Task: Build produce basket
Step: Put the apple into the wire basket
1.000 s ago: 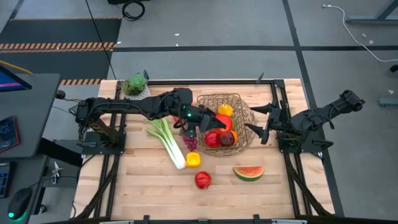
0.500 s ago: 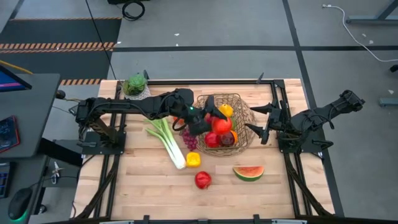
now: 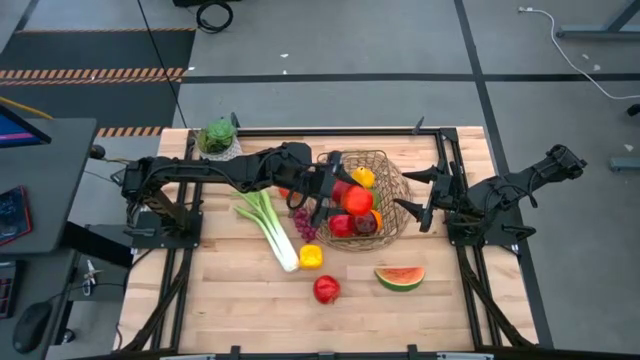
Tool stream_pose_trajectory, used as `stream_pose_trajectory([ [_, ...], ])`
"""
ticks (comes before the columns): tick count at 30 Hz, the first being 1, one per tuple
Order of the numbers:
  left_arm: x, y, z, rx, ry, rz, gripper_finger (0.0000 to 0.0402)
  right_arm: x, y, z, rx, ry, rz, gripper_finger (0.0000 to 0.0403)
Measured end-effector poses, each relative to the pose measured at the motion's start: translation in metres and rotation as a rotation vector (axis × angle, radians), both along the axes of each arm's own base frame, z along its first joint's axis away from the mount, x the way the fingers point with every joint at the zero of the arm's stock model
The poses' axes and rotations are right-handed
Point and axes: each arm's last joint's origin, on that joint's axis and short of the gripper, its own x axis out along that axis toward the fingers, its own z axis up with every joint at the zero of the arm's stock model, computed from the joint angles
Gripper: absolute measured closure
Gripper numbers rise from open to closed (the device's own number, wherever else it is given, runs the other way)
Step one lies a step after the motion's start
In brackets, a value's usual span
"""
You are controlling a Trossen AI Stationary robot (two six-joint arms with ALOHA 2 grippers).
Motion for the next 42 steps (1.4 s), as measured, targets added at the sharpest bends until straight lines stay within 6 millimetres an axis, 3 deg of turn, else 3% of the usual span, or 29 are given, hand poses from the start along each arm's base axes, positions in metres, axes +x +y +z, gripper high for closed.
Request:
stream_pose_trajectory([
  [7, 0.0001, -0.0002, -0.0001, -0.032, 0.006, 0.007, 0.0083, 0.0000, 0.0000, 0.0000, 0.000, 0.000, 0.000, 0.0045],
  [11, 0.0001, -0.0012, -0.0001, -0.138, 0.027, 0.030, 0.0083, -0.0001, 0.0000, -0.0002, -0.002, 0.004, 0.000, 0.0045],
  [42, 0.0002, -0.0010, 0.0000, -1.709, 0.333, 0.406, 0.0083, 0.0006, 0.0018, 0.0004, 0.072, -0.020, 0.055, 0.0045],
])
